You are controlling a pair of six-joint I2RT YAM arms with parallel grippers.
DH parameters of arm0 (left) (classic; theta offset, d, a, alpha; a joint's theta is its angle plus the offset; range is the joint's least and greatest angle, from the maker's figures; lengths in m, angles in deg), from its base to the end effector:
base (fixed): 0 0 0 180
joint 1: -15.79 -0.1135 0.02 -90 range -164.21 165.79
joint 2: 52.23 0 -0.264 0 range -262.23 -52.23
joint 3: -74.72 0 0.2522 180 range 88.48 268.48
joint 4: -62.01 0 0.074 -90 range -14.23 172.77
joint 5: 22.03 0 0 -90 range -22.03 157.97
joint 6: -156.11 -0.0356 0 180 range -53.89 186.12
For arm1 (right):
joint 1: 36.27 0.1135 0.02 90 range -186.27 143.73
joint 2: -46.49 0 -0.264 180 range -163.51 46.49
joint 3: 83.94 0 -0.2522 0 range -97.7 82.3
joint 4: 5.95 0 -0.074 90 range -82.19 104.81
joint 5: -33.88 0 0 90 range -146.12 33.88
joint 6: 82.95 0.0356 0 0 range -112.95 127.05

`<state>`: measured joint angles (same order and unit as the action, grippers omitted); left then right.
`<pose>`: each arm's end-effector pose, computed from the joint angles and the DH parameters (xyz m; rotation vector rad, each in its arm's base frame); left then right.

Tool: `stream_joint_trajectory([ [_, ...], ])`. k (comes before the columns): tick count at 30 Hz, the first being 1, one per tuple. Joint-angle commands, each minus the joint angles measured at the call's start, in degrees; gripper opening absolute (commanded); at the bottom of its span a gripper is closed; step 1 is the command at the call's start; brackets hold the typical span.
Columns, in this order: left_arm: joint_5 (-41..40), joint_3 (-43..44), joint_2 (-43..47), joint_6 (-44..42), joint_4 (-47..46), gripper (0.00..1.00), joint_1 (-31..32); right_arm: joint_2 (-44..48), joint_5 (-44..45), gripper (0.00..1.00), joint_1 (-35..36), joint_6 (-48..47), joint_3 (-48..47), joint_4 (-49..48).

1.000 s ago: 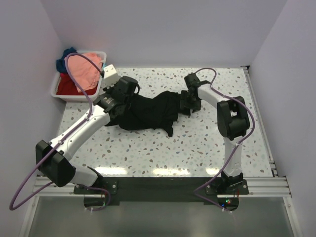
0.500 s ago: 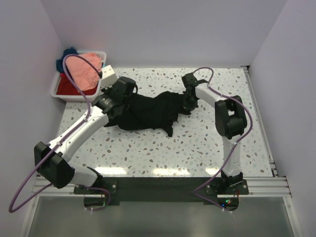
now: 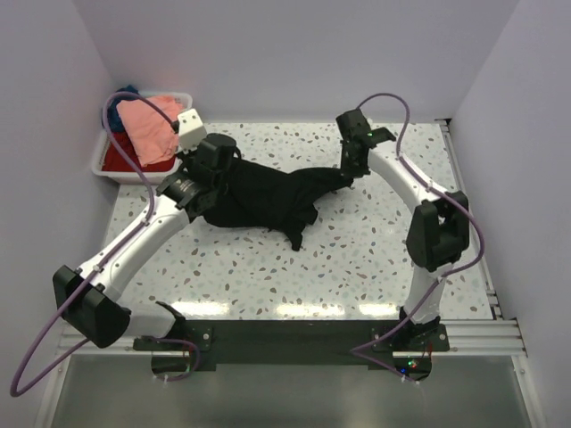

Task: Fold and stack the t-shirts
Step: Flatten the tshirt out

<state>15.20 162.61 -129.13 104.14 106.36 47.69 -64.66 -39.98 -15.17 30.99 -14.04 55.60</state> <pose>0.2591 -0.1279 0.3662 -0.5925 1.8201 0.1807 0.3928 0.1410 0.2590 0.1539 2.5908 -0.0975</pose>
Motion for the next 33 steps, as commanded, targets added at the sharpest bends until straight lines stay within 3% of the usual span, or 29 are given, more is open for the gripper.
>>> stream_joint_trajectory([
  [1, -3.39, 2.78, 3.43, -5.58, -7.55, 0.0, -0.79, 8.84, 9.68, 0.0, -0.01, -0.74, -8.51, 3.18],
  [12, -4.71, 3.74, 5.97, -12.53, -14.76, 0.0, -1.31, 13.68, 19.19, 0.0, -0.98, -6.54, -29.86, 7.14],
  [19, -1.38, 3.92, 7.64, -17.01, -21.09, 0.0, -1.31, 19.12, 21.56, 0.0, -0.98, -10.66, -32.25, 1.79],
  [33, 28.32, 2.78, 8.87, -26.41, -29.61, 0.0, -0.53, 34.15, 17.0, 0.0, -0.98, -19.55, -28.39, -14.9],
])
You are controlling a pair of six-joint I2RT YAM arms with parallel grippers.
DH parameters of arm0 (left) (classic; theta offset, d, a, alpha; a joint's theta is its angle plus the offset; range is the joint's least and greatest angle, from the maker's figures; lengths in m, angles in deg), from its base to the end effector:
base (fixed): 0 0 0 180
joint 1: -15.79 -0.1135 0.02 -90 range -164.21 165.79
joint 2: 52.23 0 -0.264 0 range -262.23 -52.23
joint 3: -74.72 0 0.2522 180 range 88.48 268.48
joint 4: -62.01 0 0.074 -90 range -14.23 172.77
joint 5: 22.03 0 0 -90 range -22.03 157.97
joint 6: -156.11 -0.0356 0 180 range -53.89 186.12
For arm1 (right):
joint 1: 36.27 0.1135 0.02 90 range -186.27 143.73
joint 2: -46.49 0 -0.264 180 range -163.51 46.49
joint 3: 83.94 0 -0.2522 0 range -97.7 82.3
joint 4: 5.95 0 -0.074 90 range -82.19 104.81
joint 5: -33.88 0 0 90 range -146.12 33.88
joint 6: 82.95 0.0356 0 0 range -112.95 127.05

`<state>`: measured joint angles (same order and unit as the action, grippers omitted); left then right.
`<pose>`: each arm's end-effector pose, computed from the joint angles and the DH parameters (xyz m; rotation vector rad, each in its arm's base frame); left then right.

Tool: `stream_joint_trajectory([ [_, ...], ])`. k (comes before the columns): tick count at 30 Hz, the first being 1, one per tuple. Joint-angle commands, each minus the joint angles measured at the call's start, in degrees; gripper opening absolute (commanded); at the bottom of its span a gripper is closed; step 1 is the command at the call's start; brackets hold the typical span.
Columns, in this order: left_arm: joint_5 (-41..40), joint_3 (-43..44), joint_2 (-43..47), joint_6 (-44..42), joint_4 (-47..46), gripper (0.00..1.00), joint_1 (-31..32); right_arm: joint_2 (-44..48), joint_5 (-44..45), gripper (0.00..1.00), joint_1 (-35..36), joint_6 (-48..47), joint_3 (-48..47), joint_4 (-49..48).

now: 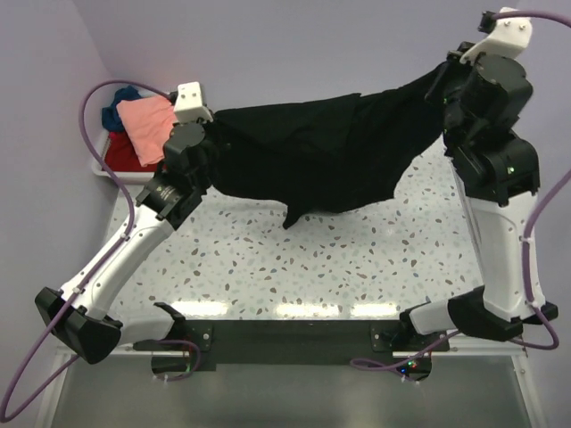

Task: Fold and stack the t-shirts
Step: Flatten the tshirt out

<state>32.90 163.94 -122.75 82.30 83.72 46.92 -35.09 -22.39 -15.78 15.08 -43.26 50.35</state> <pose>0.2450 -0.1241 0.4378 -0.2588 1.5947 -0.1414 0.2126 0.0583 0.5905 0.2968 1.5215 -0.0610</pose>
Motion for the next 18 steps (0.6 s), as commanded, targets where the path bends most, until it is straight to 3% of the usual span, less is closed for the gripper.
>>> stream_joint_trajectory([
  [1, 12.64, 1.1, 3.54, -5.45, -7.33, 0.0, 0.5, 6.15, -1.21, 0.0, -0.28, -3.9, 1.19, -10.46],
  [10, 17.39, 0.74, 10.04, -5.37, -14.27, 0.0, 1.21, 11.97, -7.01, 0.0, -0.36, -5.13, 5.31, -17.84],
  [18, 17.85, -1.46, 16.02, -4.85, -8.75, 0.0, 1.21, 18.29, -12.9, 0.0, -0.36, -4.34, 11.47, -23.55],
])
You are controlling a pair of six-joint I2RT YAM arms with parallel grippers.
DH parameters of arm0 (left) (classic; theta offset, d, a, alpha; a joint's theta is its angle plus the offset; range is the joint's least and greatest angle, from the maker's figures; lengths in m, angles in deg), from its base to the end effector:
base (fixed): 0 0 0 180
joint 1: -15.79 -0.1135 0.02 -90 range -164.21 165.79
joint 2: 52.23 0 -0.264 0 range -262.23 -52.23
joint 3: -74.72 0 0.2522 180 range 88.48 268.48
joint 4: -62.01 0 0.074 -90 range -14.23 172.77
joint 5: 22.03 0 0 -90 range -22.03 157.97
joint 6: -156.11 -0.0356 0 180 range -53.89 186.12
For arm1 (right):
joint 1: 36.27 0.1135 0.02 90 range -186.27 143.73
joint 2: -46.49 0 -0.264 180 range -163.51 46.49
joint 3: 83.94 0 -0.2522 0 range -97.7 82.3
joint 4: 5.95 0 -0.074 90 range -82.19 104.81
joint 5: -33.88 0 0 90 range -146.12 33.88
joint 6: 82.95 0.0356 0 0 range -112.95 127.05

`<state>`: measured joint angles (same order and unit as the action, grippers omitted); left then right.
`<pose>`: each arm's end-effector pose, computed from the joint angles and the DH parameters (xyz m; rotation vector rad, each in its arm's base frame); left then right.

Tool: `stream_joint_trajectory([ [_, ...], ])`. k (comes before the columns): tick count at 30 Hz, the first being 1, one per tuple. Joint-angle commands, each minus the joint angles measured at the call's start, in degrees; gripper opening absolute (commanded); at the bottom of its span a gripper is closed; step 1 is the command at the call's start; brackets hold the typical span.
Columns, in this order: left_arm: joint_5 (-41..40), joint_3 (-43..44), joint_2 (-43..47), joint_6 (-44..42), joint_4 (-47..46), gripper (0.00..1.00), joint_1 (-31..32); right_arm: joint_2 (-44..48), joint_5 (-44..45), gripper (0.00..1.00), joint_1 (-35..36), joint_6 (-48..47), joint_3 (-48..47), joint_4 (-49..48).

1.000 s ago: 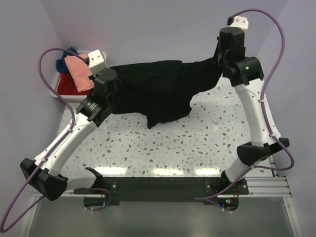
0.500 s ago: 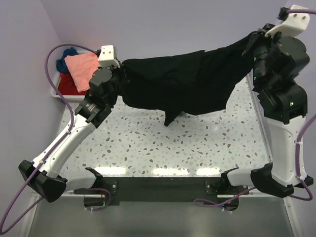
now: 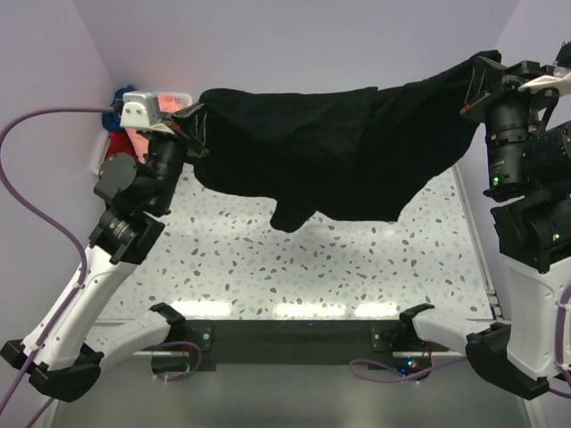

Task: Fold and stack the t-shirts
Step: Flatten the tshirt out

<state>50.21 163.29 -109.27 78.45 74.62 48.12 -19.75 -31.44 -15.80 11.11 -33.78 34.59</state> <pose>0.1692 -0.0943 0.5019 -0.0520 1.2704 -0.4813 0.1210 0.0293 0.6227 0.2119 1.1891 0.1233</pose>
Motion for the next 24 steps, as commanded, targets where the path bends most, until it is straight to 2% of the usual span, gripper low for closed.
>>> stream_joint_trajectory([
  [1, -0.25, -0.8, 2.72, -1.09, 0.62, 0.0, 0.01, 3.04, -3.86, 0.0, -0.34, -0.28, 2.08, -7.8],
  [4, -2.09, -0.98, 1.76, -1.18, 0.18, 0.0, 0.01, 1.91, -3.25, 0.0, -0.34, -0.01, 2.16, -8.06],
  [7, -5.25, -1.5, -2.45, -0.48, -0.43, 0.0, 0.01, -3.08, 1.57, 0.0, -0.26, 0.51, 1.38, -6.84],
  [8, -6.05, -2.11, -3.86, -0.56, -1.57, 0.0, 0.01, -4.67, 8.12, 0.0, -0.25, 2.17, 1.11, -6.14],
  [11, -7.99, -6.5, -9.39, -0.39, -5.43, 0.0, -0.17, -12.06, 18.86, 0.0, -0.34, 5.07, 2.24, -2.8],
  [13, -8.87, -8.62, -14.66, 1.27, -6.23, 0.0, -0.43, -15.4, 21.97, 0.0, -0.43, 5.79, 6.53, -3.67],
  [15, -10.27, -8.89, -20.97, 3.55, -7.2, 0.0, -1.4, -20.41, 23.03, 0.0, -1.56, 8.15, 9.1, -4.28],
  [19, -12.21, -7.31, -30.75, 7.08, -9.13, 0.0, -4.03, -28.84, 18.56, 0.0, -5.43, 14.31, 12.53, -5.68],
  [21, -12.56, -6.7, -35.31, 6.65, -13.87, 0.0, -5.0, -33.94, 17.07, 0.0, -7.02, 15.98, 12.01, -6.57],
  [24, -13.0, -1.96, -41.55, 7.43, -14.06, 0.0, -6.58, -40.34, 14.78, 0.0, -8.08, 17.04, 8.68, -6.92],
])
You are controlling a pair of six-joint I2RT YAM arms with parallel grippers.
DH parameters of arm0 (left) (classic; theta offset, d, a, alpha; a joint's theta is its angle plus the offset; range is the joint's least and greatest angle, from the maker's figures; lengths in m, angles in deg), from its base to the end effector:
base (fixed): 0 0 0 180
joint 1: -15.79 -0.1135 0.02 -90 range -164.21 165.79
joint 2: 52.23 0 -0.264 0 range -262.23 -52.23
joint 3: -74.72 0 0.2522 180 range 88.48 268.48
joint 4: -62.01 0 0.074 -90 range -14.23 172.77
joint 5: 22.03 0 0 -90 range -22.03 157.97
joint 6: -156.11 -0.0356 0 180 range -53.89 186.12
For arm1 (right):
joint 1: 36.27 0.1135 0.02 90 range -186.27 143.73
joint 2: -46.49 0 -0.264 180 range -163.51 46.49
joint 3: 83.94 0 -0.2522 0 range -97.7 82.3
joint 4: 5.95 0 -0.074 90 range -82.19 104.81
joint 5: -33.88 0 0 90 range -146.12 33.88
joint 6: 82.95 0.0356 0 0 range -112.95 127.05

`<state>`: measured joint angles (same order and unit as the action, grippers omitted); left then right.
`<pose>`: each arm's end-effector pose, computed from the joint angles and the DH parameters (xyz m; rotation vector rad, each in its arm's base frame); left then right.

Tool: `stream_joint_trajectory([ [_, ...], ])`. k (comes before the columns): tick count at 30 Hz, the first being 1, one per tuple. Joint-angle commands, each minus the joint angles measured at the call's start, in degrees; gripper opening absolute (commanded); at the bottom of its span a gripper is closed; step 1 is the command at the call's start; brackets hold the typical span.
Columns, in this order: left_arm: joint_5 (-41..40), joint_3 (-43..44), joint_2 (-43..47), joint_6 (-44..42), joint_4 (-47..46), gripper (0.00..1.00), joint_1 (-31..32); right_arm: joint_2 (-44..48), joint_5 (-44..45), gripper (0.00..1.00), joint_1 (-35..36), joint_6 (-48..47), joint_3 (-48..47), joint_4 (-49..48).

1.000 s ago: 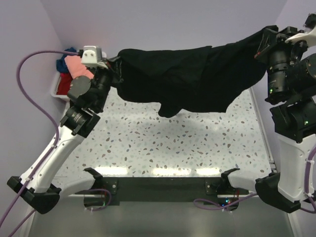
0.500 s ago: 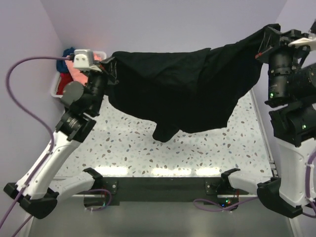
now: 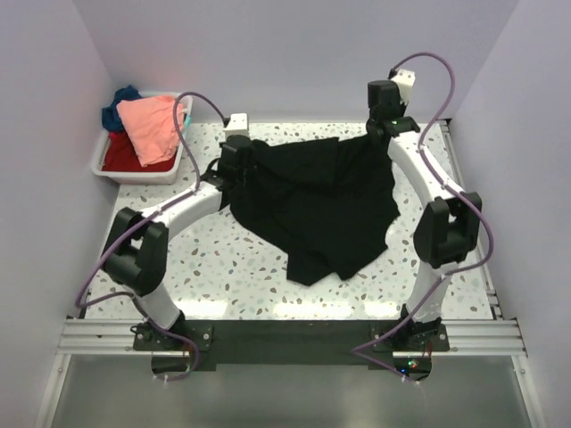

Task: Fold and stack the t-shirts
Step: Flatten the tshirt out

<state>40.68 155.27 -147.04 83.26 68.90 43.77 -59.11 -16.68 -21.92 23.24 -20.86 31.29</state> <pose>0.3477 -0.1663 0.2763 -0.1334 1.8932 -0.0727 0.4218 0.0846 0.3729 0.4526 1.8761 -0.3408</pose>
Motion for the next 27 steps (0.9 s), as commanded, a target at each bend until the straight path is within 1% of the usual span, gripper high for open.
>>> stream_joint_trajectory([
  [1, -2.95, 7.3, -5.11, 3.06, -8.24, 0.0, -2.84, -2.4, -0.5, 0.0, -2.13, 4.91, -6.6, -3.71],
  [5, -0.84, 12.21, -11.96, 3.16, -8.68, 0.0, -4.78, -8.64, -1.03, 0.0, -2.22, 4.21, -12.15, -3.63],
  [8, 1.45, 16.25, -16.53, 2.37, -6.5, 0.01, -5.4, -12.78, -2.26, 0.0, -2.31, 3.68, -16.45, -2.05],
  [9, 1.62, 16.97, -17.42, 2.1, -6.05, 0.26, -5.49, -13.74, -2.18, 0.0, -2.4, 3.68, -18.29, -1.52],
  [10, 1.71, 17.41, -17.95, 2.01, -5.78, 0.41, -5.66, -14.97, -2.18, 0.04, -2.31, 3.85, -18.92, -1.08],
  [11, 1.63, 17.76, -18.74, 2.01, -5.78, 0.53, -5.92, -15.42, -2.78, 0.24, -2.48, 3.77, -19.45, -0.73],
  [12, 1.02, 17.85, -19.01, 1.84, -5.87, 0.77, -6.1, -15.6, -2.96, 0.37, -2.57, 3.68, -20.06, -0.72],
  [13, 0.84, 17.85, -19.19, 1.84, -6.04, 0.83, -6.63, -15.86, -3.31, 0.54, -2.57, 3.59, -20.5, -0.81],
  [14, 0.75, 18.2, -19.36, 1.84, -5.96, 0.86, -6.98, -15.86, -3.75, 0.57, -2.66, 3.42, -21.12, -0.37],
  [15, 0.83, 18.38, -19.45, 2.1, -5.7, 0.95, -7.24, -15.86, -3.67, 0.59, -2.66, 3.24, -21.73, -0.28],
  [16, 0.83, 18.64, -19.54, 2.19, -5.26, 0.96, -8.03, -15.51, -3.93, 0.63, -2.66, 2.72, -22.0, -0.28],
  [18, 0.66, 18.91, -19.28, 2.71, -4.73, 1.0, -8.74, -14.99, -4.11, 0.67, -2.66, 2.36, -22.18, 0.33],
  [21, 1.18, 18.82, -18.84, 2.63, -3.5, 1.0, -9.79, -13.67, -5.33, 0.68, -2.57, 1.92, -22.09, 2.87],
  [23, 0.92, 19.52, -19.01, 2.63, -0.7, 0.98, -10.41, -11.75, -7.35, 0.68, -2.49, 3.49, -21.31, 6.55],
  [24, 0.83, 19.7, -19.1, 2.89, 0.53, 0.91, -10.67, -10.78, -8.32, 0.68, -2.48, 4.2, -18.17, 7.18],
  [26, 0.48, 20.31, -19.8, 4.72, 4.84, 0.81, -11.64, -8.14, -11.66, 0.67, -1.87, 6.21, -13.5, 7.28],
  [27, 0.92, 20.66, -20.24, 5.69, 6.51, 0.74, -12.08, -5.61, -12.45, 0.67, -1.61, 6.84, -8.52, 6.93],
])
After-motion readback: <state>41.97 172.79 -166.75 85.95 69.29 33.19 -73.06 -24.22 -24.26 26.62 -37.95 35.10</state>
